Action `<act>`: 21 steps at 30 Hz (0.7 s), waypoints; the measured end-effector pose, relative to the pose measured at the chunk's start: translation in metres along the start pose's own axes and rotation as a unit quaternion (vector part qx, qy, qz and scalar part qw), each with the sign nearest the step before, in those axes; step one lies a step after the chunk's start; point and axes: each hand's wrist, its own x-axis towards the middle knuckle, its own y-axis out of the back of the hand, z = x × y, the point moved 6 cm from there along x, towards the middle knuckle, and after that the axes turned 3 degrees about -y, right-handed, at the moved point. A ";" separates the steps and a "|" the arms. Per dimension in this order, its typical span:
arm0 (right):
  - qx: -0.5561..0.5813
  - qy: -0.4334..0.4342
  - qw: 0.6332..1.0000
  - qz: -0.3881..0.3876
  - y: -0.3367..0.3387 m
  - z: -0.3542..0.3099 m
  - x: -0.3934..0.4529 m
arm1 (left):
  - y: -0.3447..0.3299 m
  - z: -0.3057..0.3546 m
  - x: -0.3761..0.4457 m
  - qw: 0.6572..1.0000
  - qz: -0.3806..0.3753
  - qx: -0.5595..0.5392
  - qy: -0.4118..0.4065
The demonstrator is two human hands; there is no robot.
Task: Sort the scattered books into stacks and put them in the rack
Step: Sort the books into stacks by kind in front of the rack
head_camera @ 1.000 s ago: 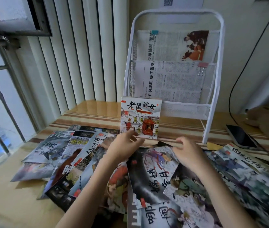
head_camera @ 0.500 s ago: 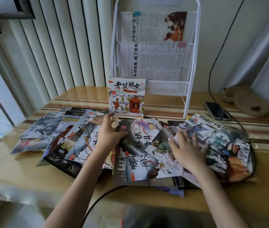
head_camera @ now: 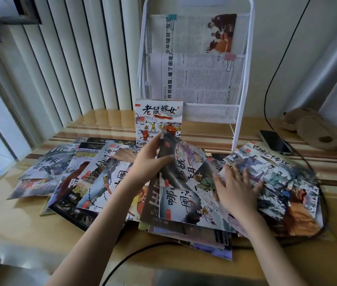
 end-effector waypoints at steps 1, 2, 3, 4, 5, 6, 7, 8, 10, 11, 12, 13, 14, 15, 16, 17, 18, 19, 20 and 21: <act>0.000 -0.002 1.000 0.000 0.000 0.000 0.000 | -0.005 -0.002 0.001 0.998 -0.035 -0.053 0.029; 0.002 -0.004 1.000 0.000 0.000 0.000 0.000 | -0.008 -0.004 0.002 0.993 -0.064 -0.083 0.060; 0.006 -0.005 1.000 0.000 0.000 0.000 0.000 | -0.010 -0.007 0.002 0.989 -0.089 -0.081 0.086; 0.015 -0.004 1.000 0.001 0.001 0.000 0.001 | -0.011 -0.010 0.003 0.987 -0.098 -0.073 0.104; 0.030 0.001 1.000 0.006 0.003 -0.001 0.003 | -0.010 -0.012 0.004 0.988 -0.093 -0.064 0.110; 0.049 0.014 0.999 0.017 0.006 -0.003 0.003 | -0.008 -0.014 0.006 0.989 -0.079 -0.060 0.108; 0.074 0.040 0.996 0.036 0.012 -0.007 0.004 | -0.006 -0.016 0.009 0.991 -0.065 -0.059 0.099; 0.100 0.079 0.990 0.062 0.020 -0.014 0.003 | -0.003 -0.016 0.013 0.993 -0.057 -0.059 0.085; 0.145 0.178 0.968 0.098 0.039 -0.037 0.002 | 0.004 -0.015 0.017 0.995 -0.045 -0.061 0.058; 0.161 0.214 0.958 0.098 0.049 -0.049 0.004 | 0.006 -0.014 0.018 0.995 -0.044 -0.068 0.054; 0.168 0.233 0.954 0.087 0.055 -0.061 0.010 | 0.008 -0.013 0.018 0.995 -0.041 -0.068 0.052; 0.166 0.237 0.955 0.066 0.057 -0.071 0.021 | 0.010 -0.011 0.018 0.997 -0.037 -0.057 0.049; 0.162 0.227 0.960 0.033 0.056 -0.079 0.034 | 0.013 -0.010 0.017 0.998 -0.028 -0.040 0.044; 0.163 0.212 0.964 -0.004 0.054 -0.086 0.046 | 0.017 -0.011 0.018 0.999 -0.017 -0.027 0.035; 0.165 0.196 0.966 -0.037 0.050 -0.091 0.058 | 0.021 -0.012 0.018 1.000 -0.005 -0.015 0.026; 0.163 0.182 0.968 -0.063 0.048 -0.093 0.069 | 0.026 -0.016 0.020 1.000 0.007 -0.001 0.021; 0.154 0.174 0.970 -0.077 0.047 -0.095 0.076 | 0.031 -0.020 0.021 1.000 0.021 0.012 0.017; 0.140 0.170 0.972 -0.082 0.046 -0.095 0.082 | 0.037 -0.024 0.022 0.999 0.037 0.025 0.013; 0.132 0.170 0.974 -0.076 0.047 -0.096 0.084 | 0.041 -0.027 0.022 0.998 0.050 0.030 0.005; 0.135 0.169 0.974 -0.068 0.047 -0.096 0.086 | 0.043 -0.029 0.023 0.998 0.061 0.031 -0.006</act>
